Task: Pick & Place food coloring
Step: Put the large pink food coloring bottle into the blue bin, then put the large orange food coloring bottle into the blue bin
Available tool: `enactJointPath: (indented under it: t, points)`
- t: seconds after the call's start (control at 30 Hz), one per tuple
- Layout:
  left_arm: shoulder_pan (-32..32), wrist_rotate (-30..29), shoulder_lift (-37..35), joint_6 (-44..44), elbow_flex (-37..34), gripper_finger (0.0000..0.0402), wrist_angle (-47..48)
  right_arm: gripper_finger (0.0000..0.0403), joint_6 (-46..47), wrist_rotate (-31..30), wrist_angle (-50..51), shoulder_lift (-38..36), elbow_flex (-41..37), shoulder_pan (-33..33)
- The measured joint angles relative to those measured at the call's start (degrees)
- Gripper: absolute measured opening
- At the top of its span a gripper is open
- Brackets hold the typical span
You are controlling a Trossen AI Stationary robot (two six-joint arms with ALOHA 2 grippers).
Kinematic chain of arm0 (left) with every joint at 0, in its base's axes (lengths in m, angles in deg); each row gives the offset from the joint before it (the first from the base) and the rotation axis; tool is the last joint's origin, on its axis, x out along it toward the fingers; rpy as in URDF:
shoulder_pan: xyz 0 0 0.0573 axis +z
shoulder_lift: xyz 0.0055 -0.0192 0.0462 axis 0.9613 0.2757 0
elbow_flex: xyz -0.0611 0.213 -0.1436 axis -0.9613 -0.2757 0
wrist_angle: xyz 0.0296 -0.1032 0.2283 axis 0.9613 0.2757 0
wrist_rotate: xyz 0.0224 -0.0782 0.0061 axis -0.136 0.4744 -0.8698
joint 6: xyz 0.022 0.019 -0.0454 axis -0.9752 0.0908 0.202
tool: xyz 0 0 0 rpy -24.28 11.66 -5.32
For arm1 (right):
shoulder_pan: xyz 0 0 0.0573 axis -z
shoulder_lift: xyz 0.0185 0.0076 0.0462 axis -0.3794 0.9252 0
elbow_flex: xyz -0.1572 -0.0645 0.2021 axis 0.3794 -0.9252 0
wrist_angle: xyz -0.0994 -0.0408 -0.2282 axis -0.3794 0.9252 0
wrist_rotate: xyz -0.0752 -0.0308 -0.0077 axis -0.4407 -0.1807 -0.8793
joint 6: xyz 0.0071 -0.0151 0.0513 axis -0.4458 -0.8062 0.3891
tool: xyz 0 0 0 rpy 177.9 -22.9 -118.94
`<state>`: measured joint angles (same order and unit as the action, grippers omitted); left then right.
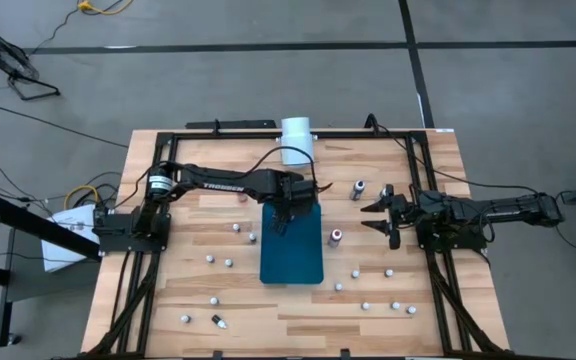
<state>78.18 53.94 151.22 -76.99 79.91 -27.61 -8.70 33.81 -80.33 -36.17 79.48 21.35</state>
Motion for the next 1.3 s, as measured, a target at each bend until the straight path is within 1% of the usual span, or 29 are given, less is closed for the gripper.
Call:
enactJointPath:
  t: [0.07,0.27,0.37,0.67,1.0,1.2,1.3]
  points:
    - [0.0,-1.1,0.0,0.0,0.0,0.0174,0.0,0.0184,0.0,0.0,0.0,0.0,0.0,0.0]
    - [-0.1,-0.5,0.0,0.0,0.0,0.0201,0.0,0.0184,0.0,0.0,0.0,0.0,0.0,0.0]
    - [-0.2,-0.4,0.0,-0.1,0.0,0.0209,0.0,0.0184,0.0,0.0,0.0,0.0,0.0,0.0]
    - [-0.6,-1.1,0.0,-1.8,0.0,0.0210,-0.3,0.0184,0.0,0.0,0.0,0.0,0.0,0.0]
    - [-0.7,-2.2,-0.2,-4.1,3.2,0.0210,0.4,0.0184,0.0,0.0,0.0,0.0,0.0,0.0]
    - [-0.7,-2.3,-0.2,-4.4,6.7,0.0210,4.3,0.0184,0.0,0.0,0.0,0.0,0.0,0.0]
    - [-0.7,-2.3,-1.6,-4.6,7.2,0.0210,6.6,0.0184,0.0,0.0,0.0,0.0,0.0,0.0]
